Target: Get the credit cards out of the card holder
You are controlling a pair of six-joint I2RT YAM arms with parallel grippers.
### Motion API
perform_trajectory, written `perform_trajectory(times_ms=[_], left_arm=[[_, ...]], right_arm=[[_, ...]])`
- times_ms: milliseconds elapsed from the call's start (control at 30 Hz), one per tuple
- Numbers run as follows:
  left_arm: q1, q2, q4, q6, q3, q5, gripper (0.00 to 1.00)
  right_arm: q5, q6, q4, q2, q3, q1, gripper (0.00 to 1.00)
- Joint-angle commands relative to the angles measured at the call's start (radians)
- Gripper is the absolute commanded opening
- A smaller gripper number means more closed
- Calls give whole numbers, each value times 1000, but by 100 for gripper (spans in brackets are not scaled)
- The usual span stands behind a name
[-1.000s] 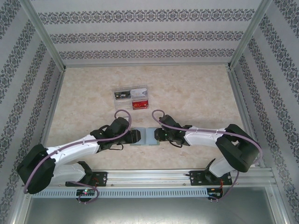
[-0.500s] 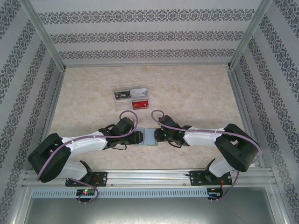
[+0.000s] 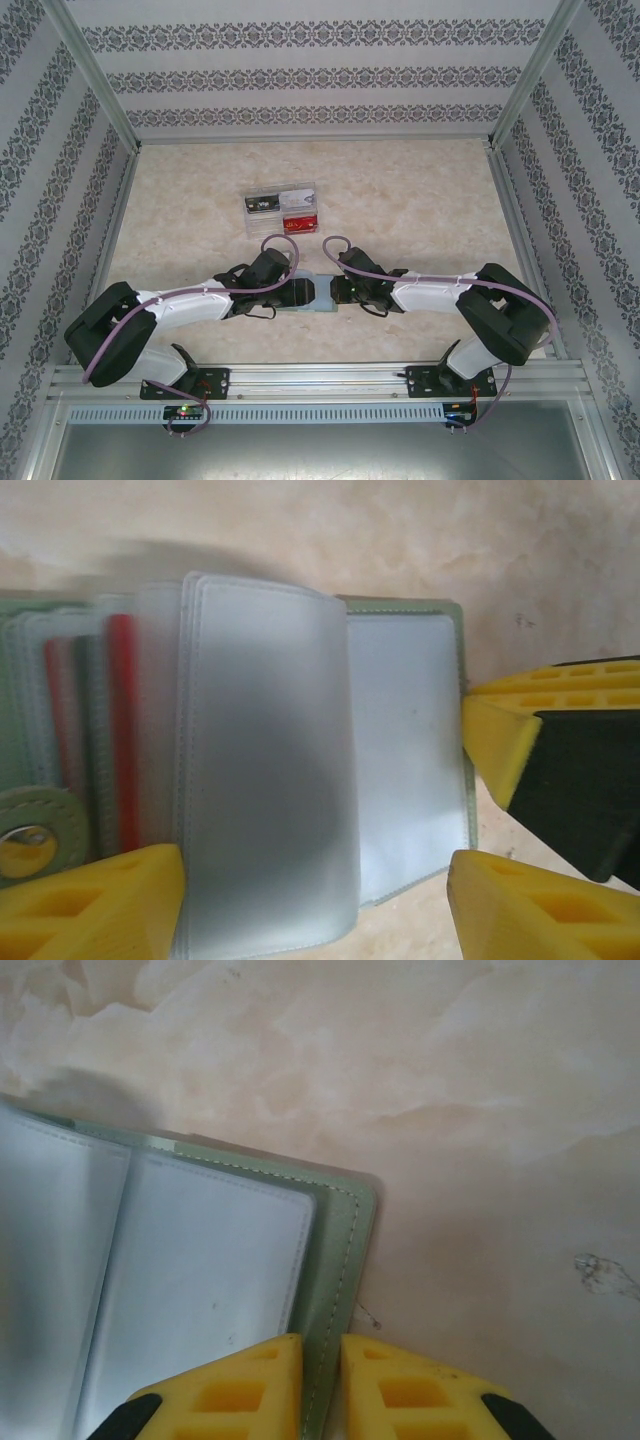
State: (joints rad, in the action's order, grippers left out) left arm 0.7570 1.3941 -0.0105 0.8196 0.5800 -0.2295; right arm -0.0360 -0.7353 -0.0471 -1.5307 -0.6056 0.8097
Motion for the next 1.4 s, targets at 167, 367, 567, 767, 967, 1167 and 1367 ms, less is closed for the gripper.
perform_trajectory(times_ms=[167,367,567,767,967,1167,1367], left_arm=[[-10,-6,-80,-2,-10,-66,71],[-10,-16,-33,-11,10,-43,71],[-17,-73,139,-41,35,93,71],[-42,-47,157,-34,36,104,71],[-42,-8,115,-34,36,53,70],[-42,2,73,-31,21,16,70],[-42,26,17,-24,16,-45,69]], right_arm=[[-16,-13,-14,-19,-2,15,20],[-12,-13,-2,-4,0,15,20],[-10,-13,7,6,0,16,20],[-10,-15,7,-7,-3,17,20],[-11,-16,9,-10,-8,22,19],[-10,-16,9,-13,-8,23,20],[-14,-15,7,-20,-11,23,20]])
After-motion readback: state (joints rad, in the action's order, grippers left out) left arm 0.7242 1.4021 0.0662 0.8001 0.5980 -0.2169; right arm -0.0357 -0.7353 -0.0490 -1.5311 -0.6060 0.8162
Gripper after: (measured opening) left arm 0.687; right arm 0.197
